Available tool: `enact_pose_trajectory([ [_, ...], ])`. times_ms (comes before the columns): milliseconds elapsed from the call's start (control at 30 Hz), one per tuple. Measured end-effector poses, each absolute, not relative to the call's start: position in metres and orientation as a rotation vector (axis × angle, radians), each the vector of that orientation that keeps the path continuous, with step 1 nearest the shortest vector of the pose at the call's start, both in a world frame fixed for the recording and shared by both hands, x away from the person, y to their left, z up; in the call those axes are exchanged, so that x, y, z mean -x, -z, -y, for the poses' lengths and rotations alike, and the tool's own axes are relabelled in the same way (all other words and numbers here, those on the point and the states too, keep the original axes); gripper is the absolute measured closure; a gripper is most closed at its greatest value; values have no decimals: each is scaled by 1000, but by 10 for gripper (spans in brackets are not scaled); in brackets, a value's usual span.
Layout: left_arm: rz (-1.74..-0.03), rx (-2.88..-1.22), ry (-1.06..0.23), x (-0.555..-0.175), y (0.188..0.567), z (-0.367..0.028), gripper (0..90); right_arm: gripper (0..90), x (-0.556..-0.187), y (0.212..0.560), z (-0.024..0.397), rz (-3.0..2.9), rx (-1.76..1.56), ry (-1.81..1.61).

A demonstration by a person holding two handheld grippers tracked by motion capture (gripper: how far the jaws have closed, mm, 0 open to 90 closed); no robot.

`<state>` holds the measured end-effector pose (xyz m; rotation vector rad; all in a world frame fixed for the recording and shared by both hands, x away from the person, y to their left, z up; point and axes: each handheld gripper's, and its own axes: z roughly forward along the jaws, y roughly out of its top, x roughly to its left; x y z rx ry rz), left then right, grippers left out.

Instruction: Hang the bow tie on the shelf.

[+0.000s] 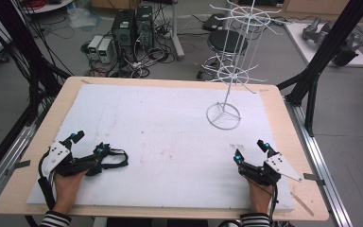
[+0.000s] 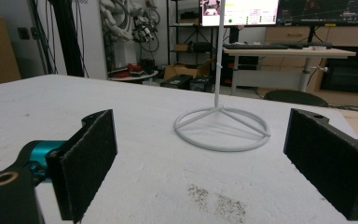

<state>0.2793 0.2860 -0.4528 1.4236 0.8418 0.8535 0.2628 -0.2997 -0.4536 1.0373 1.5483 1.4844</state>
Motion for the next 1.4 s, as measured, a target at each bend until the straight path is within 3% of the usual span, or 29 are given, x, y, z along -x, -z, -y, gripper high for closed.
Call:
enact_pose_trajectory([
  [767,-721,-1711,-764,-295,405,-272,131,86,-263,454,300,-1545,-1041,-1485],
  [1400,-645,-2078,-567,-318,392,-251,171,86,-263,454,300,-1543,-1040,-1482],
])
